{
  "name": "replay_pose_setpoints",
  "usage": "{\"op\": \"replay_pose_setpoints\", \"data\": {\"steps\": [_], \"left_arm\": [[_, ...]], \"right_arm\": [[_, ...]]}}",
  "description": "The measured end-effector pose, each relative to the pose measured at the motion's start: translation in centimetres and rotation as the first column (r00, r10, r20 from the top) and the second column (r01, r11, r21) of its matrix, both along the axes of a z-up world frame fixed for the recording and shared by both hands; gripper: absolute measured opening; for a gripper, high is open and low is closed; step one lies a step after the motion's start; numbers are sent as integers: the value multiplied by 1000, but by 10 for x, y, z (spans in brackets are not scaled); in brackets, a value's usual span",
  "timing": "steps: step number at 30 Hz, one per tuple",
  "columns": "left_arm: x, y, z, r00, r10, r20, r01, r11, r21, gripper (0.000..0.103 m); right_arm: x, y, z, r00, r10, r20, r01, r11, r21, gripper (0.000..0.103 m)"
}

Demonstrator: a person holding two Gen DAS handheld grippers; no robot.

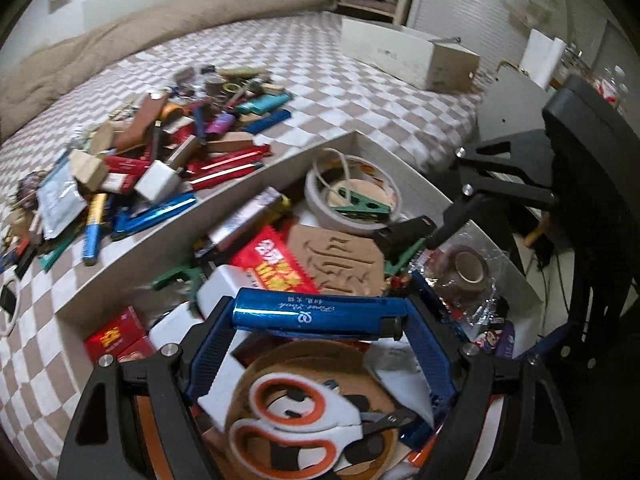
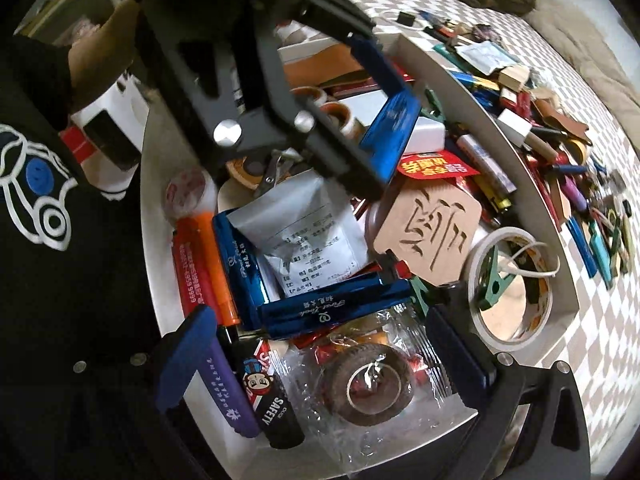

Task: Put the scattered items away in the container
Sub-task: 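Open the left tool to drop its blue lighter into the box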

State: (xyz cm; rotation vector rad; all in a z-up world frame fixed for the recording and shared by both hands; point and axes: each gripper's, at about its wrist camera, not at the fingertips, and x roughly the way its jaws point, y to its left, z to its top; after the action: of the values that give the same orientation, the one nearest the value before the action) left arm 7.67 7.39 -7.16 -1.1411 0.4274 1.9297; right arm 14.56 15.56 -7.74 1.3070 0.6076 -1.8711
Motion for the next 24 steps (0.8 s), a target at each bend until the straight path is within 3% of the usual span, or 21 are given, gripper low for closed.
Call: {"op": "replay_pose_setpoints", "data": {"steps": [11, 13, 14, 24], "left_arm": [[0, 13, -8, 999, -31, 27, 33, 996, -86, 83], [-1, 13, -7, 999, -25, 34, 28, 996, -80, 90], [-1, 13, -6, 999, -22, 35, 25, 997, -74, 99], [1, 11, -3, 1000, -19, 8, 20, 996, -90, 100]], "right_arm": [[-16, 13, -3, 998, -57, -2, 57, 994, -89, 103], [-17, 15, -1, 998, -61, -2, 60, 993, -106, 103], [-15, 16, 0, 998, -62, -2, 61, 992, -113, 103], [-19, 23, 4, 995, -100, -22, 96, 986, -136, 103]]}}
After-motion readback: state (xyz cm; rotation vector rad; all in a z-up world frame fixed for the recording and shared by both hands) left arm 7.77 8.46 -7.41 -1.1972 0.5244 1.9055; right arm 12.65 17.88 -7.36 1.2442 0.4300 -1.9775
